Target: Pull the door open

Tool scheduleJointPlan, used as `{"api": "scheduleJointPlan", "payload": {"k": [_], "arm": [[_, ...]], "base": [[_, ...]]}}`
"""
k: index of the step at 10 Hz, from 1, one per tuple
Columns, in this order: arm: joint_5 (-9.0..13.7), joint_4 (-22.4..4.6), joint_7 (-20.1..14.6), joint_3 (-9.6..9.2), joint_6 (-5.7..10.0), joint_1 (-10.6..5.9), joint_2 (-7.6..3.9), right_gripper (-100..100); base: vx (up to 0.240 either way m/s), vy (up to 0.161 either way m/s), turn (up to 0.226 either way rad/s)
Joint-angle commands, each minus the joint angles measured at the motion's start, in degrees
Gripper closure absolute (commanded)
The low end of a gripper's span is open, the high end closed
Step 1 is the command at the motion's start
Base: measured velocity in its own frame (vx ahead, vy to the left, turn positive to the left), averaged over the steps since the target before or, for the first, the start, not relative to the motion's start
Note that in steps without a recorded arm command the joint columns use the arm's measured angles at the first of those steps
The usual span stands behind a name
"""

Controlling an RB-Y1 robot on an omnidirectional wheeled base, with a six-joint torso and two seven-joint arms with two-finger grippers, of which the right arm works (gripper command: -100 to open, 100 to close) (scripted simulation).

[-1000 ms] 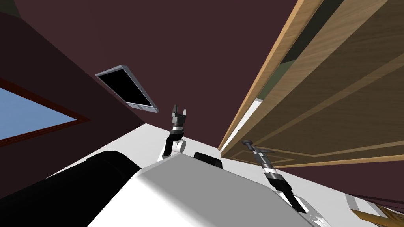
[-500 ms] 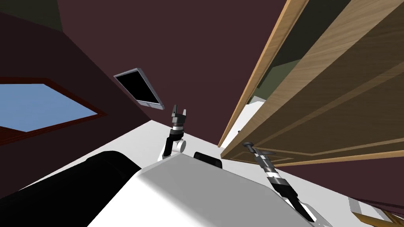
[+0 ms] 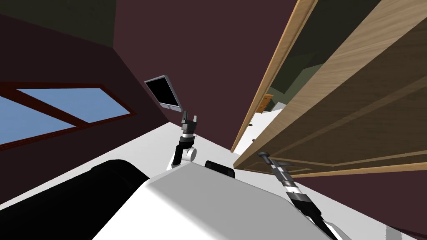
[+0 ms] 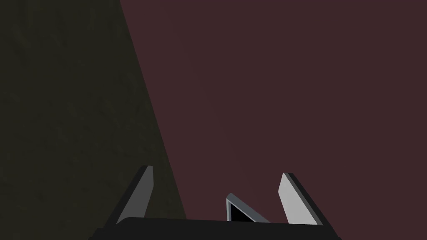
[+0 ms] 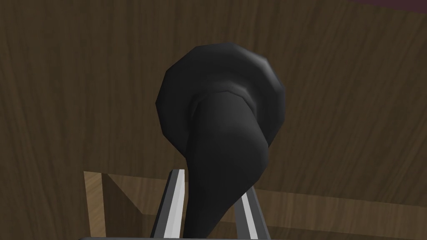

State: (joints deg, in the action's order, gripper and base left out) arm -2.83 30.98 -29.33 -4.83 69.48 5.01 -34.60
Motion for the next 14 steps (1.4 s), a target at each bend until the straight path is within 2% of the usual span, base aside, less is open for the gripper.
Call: {"api": "scheduleJointPlan", "payload": {"k": [1,2,3,14], "arm": [[0.05,-0.30,-0.21,0.01,1.43,0.66,-0.58,100],[0.03,-0.74,-0.33,-0.06,2.13,0.76,-0.76,100],[-0.02,-0.44,-0.32,-0.14,1.43,0.77,-0.52,100],[-0.23,-3.66,-0.68,-0.46,4.86,0.07,-1.15,100]], "base": [[-0.221,-0.103,0.203],[-0.220,-0.092,0.169],[-0.097,-0.043,0.031],[-0.208,-0.098,0.175]]}}
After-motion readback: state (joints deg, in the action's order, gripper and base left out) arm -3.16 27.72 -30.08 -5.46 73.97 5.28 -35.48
